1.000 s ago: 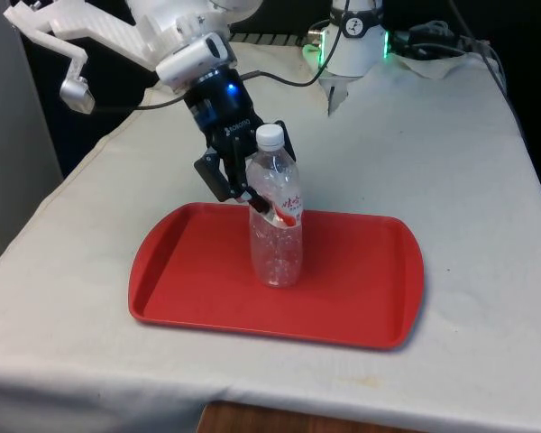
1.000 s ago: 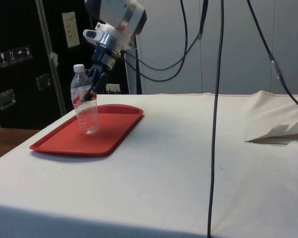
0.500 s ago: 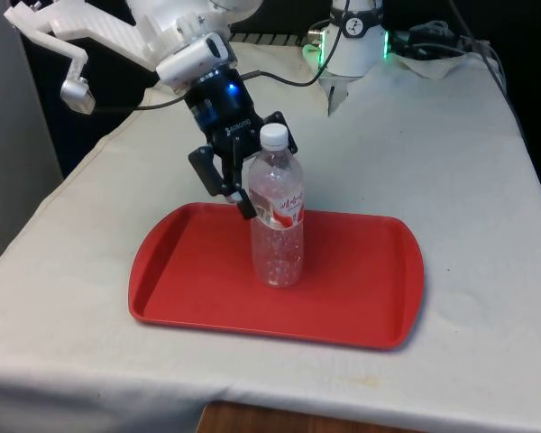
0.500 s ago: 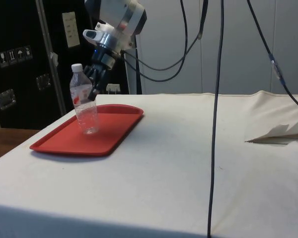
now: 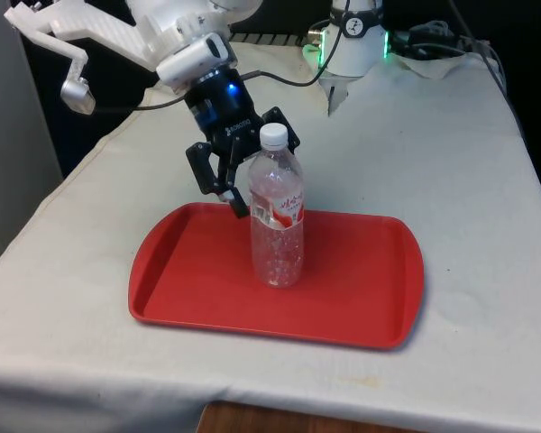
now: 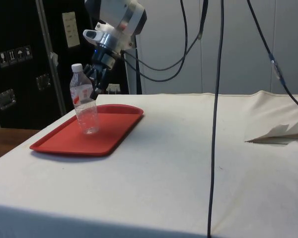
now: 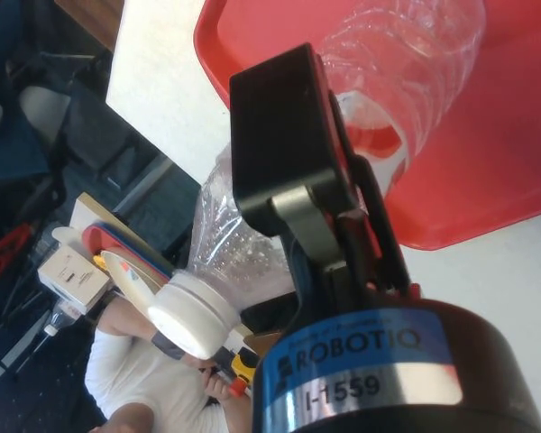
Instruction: Place the bottle upright on the tray.
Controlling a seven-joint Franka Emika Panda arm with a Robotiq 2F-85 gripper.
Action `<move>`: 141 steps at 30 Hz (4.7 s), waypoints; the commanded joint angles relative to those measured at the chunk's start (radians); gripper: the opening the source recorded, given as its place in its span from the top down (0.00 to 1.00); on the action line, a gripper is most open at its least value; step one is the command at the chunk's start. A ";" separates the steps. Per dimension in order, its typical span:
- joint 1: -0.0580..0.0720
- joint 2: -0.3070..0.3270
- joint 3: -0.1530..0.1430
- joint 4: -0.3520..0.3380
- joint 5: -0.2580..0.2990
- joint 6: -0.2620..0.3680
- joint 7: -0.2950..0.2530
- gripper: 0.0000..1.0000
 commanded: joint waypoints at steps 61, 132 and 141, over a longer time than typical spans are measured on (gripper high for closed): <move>0.017 -0.149 -0.040 -0.058 -0.086 -0.006 0.026 0.00; 0.060 -0.252 -0.053 -0.001 -0.444 -0.009 0.160 0.00; 0.063 -0.259 -0.043 0.009 -0.479 -0.014 0.179 0.00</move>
